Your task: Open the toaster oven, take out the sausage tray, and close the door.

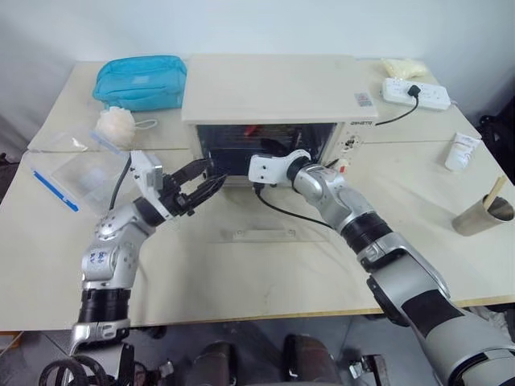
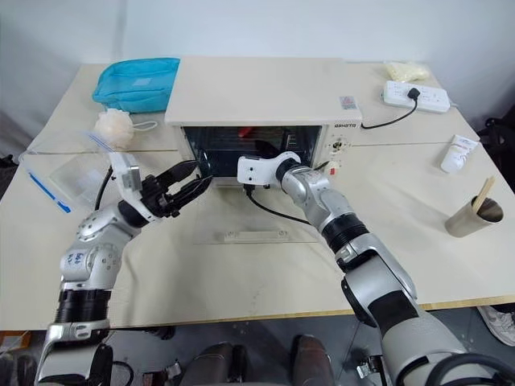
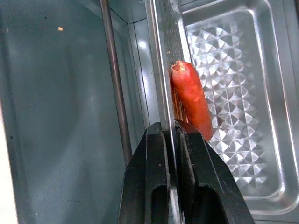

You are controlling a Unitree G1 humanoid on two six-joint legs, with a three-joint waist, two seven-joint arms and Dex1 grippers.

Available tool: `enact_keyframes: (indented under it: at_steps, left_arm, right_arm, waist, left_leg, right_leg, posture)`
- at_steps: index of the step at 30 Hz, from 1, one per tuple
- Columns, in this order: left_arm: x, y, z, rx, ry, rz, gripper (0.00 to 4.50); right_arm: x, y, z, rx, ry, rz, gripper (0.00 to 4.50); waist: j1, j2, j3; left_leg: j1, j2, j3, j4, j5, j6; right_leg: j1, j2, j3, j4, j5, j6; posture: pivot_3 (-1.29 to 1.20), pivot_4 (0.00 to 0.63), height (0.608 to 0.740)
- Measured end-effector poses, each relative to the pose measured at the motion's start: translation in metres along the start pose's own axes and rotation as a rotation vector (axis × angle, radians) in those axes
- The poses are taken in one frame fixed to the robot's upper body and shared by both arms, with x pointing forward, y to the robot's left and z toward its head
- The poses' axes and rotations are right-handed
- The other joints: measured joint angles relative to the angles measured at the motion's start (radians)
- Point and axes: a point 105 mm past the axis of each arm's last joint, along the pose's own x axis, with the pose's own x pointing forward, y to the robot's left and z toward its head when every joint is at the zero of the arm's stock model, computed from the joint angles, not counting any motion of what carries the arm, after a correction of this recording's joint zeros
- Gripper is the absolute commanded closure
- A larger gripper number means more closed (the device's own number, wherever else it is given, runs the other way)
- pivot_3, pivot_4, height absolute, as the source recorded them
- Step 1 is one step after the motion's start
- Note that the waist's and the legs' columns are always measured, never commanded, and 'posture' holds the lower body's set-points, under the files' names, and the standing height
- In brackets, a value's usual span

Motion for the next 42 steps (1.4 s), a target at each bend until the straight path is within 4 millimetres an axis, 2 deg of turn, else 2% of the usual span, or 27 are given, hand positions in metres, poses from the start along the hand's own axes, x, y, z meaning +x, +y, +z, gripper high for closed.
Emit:
enact_keyframes:
  at_steps: [5, 10, 17, 23, 29, 32, 37, 42]
  left_arm:
    - [0.009, 0.012, 0.006, 0.004, -0.017, 0.002, 1.52]
    - [0.006, 0.014, 0.005, -0.006, -0.013, 0.001, 1.52]
    - [0.000, 0.018, 0.007, 0.000, -0.011, 0.015, 1.52]
    - [-0.002, 0.021, 0.007, -0.026, -0.004, 0.025, 1.52]
    - [-0.002, 0.022, 0.004, -0.070, 0.013, 0.035, 1.52]
    - [-0.004, 0.023, 0.004, -0.102, 0.021, 0.046, 1.52]
    - [-0.028, 0.021, -0.003, -0.205, 0.100, 0.112, 1.52]
    - [-0.040, -0.002, 0.002, -0.377, 0.122, 0.067, 1.52]
  right_arm:
    - [-0.001, 0.000, 0.004, -0.009, -0.018, 0.006, 4.48]
    - [-0.013, 0.005, 0.015, -0.020, -0.070, 0.036, 4.48]
    - [-0.040, 0.016, 0.031, -0.005, -0.126, 0.070, 4.48]
    - [-0.072, 0.022, 0.035, -0.011, -0.163, 0.093, 4.48]
    - [-0.105, 0.037, 0.038, -0.015, -0.221, 0.127, 4.48]
    - [-0.113, 0.036, 0.038, -0.021, -0.226, 0.129, 4.48]
    - [-0.143, 0.050, 0.035, -0.021, -0.245, 0.192, 4.48]
    - [-0.159, 0.047, 0.033, -0.026, -0.249, 0.194, 4.48]
  waist:
    - [-0.010, 0.000, 0.000]
    - [-0.011, 0.000, 0.000]
    - [-0.013, 0.000, 0.000]
    - [-0.003, 0.000, 0.000]
    - [0.018, 0.000, 0.000]
    - [0.020, 0.000, 0.000]
    - [0.023, 0.000, 0.000]
    - [0.030, -0.001, 0.001]
  left_leg:
    - [-0.001, 0.000, -0.002, -0.001, 0.000, 0.000]
    - [-0.001, 0.000, -0.003, -0.002, 0.000, 0.000]
    - [0.000, 0.001, 0.000, 0.001, 0.000, -0.001]
    - [0.000, 0.000, 0.000, 0.002, 0.000, -0.001]
    - [0.000, 0.000, 0.001, 0.005, 0.000, -0.001]
    - [0.000, 0.000, 0.002, 0.006, 0.000, 0.000]
    - [-0.001, 0.000, 0.001, 0.005, 0.000, 0.000]
    - [-0.001, 0.000, 0.000, 0.006, 0.000, 0.000]
  right_leg:
    - [0.000, 0.000, -0.003, 0.000, 0.000, 0.000]
    - [0.000, 0.000, -0.003, 0.000, 0.000, 0.000]
    - [0.000, 0.000, -0.002, -0.001, 0.000, 0.000]
    - [0.001, 0.000, -0.001, -0.001, 0.000, 0.000]
    - [0.001, 0.000, 0.000, -0.001, 0.000, 0.000]
    - [0.002, 0.000, 0.001, -0.002, 0.000, 0.000]
    - [0.002, -0.001, 0.001, -0.002, 0.000, 0.000]
    - [0.003, -0.001, 0.003, -0.003, 0.000, 0.000]
  posture:
    - [0.00, 0.150, 0.740]
    - [0.00, 0.150, 0.740]
    - [0.00, 0.150, 0.740]
    - [0.00, 0.150, 0.740]
    - [0.00, 0.150, 0.740]
    - [0.00, 0.150, 0.740]
    - [0.00, 0.150, 0.740]
    - [0.00, 0.150, 0.740]
